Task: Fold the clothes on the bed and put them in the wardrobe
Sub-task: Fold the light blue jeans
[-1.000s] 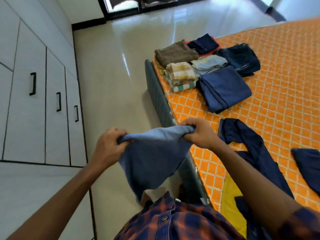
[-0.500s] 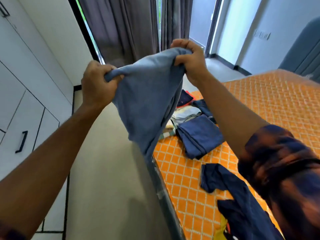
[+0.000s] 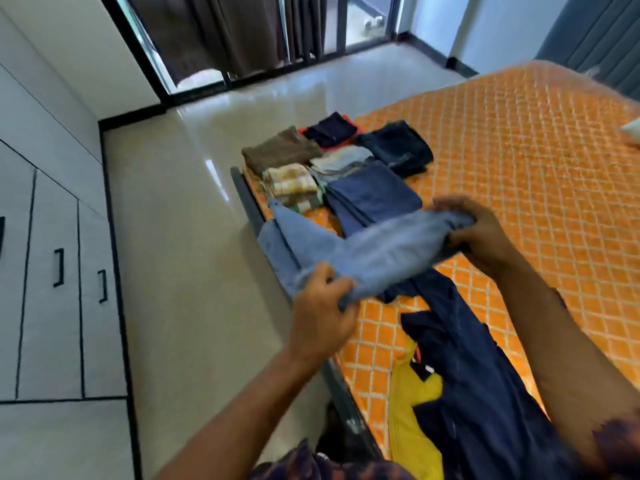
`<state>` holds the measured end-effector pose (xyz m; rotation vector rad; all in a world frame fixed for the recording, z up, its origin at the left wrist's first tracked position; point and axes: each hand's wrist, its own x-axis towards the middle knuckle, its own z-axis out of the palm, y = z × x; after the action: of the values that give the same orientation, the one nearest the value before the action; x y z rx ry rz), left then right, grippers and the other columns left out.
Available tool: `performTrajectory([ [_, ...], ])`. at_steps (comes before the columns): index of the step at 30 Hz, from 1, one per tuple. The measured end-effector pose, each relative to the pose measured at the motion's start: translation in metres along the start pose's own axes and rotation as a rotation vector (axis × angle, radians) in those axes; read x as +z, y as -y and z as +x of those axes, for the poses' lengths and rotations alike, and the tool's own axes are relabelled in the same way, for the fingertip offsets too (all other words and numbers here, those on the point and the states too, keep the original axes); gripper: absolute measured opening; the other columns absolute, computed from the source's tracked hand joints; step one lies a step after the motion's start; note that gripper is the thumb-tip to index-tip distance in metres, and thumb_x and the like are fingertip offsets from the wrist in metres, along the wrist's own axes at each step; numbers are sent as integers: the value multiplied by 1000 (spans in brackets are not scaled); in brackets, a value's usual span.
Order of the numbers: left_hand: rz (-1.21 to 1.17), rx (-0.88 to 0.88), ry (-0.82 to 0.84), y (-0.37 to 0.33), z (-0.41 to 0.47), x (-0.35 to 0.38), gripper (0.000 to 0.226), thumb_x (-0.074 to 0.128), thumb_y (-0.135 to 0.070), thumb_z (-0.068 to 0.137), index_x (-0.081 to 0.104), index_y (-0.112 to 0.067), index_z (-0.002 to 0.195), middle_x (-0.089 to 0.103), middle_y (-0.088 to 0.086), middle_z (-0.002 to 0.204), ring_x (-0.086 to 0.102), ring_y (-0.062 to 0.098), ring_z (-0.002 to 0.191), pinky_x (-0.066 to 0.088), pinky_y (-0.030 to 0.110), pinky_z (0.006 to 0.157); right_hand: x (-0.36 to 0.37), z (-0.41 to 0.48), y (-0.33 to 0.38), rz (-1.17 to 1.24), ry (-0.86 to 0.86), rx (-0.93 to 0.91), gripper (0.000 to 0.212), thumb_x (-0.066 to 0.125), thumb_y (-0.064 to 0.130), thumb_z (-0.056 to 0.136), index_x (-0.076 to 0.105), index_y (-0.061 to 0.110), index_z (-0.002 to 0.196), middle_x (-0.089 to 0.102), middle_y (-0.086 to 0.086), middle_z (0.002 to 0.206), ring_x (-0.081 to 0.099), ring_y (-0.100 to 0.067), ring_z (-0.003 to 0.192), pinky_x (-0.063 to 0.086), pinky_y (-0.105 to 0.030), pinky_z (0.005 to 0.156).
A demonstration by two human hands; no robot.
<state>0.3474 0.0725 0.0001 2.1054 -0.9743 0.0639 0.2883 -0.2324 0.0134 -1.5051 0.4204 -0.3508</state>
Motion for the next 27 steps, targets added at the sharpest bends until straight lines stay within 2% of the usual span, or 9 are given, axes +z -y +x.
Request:
performTrajectory([
  [3,-89,-215,198,6,-75,62,3,66,-18,70,65,-16,69,40,-5,79,49,19,65,38,31,55,-30,-73,-78,-200,-21,259,66,53,-28,61,71,18,105,76,3,106,66,-33,115,59,-35,83],
  [5,-154,-344,326,7,-125,94,8,66,-22,72,68,-15,69,40,-6,78,49,18,66,34,29,58,-41,-121,-113,-326,-8,410,58,57,-13,55,71,16,103,74,-2,110,66,-32,116,59,-29,77],
  [9,-229,-354,580,-18,-206,138,10,73,-29,79,75,-19,80,41,-10,76,57,21,71,33,25,62,-64,-207,-145,-520,3,553,58,51,1,47,74,18,97,74,3,103,69,-19,102,53,-19,71],
  [11,-259,-412,591,-34,-231,148,9,72,-27,78,75,-19,81,41,-12,74,56,18,73,31,24,63,-77,-239,-150,-630,98,589,54,55,-4,54,73,21,99,71,8,106,66,-11,100,53,-19,73],
  [14,-244,-481,680,-63,-281,160,14,73,-17,77,74,-13,90,53,-6,83,58,18,82,35,23,68,-100,-284,-163,-779,288,675,61,54,-14,67,71,30,105,66,9,118,65,-14,104,57,-35,81],
  [18,-325,-573,1091,-85,-327,171,29,74,-24,82,73,-16,111,72,2,106,65,15,101,45,19,82,-125,-331,-204,-1048,572,873,58,54,-5,82,64,32,126,47,11,129,52,-18,120,48,-32,95],
  [20,-204,-592,1187,-74,-327,184,32,71,-31,85,70,-20,115,72,1,110,65,19,106,50,27,89,-132,-337,-228,-1155,736,998,48,55,7,84,59,40,118,54,5,133,60,-23,112,53,-39,91],
  [22,-135,-730,1121,-52,-320,199,34,70,-31,86,68,-21,118,71,0,112,65,19,105,49,27,89,-128,-331,-251,-1244,656,1051,38,54,16,80,60,39,110,61,1,120,62,-27,99,53,-43,81],
  [27,-83,-896,608,35,-282,234,75,83,-27,73,51,-19,140,47,8,127,50,18,114,39,24,97,-79,-271,-291,-1025,155,642,47,52,40,69,63,27,113,52,2,103,57,-27,100,51,-42,81],
])
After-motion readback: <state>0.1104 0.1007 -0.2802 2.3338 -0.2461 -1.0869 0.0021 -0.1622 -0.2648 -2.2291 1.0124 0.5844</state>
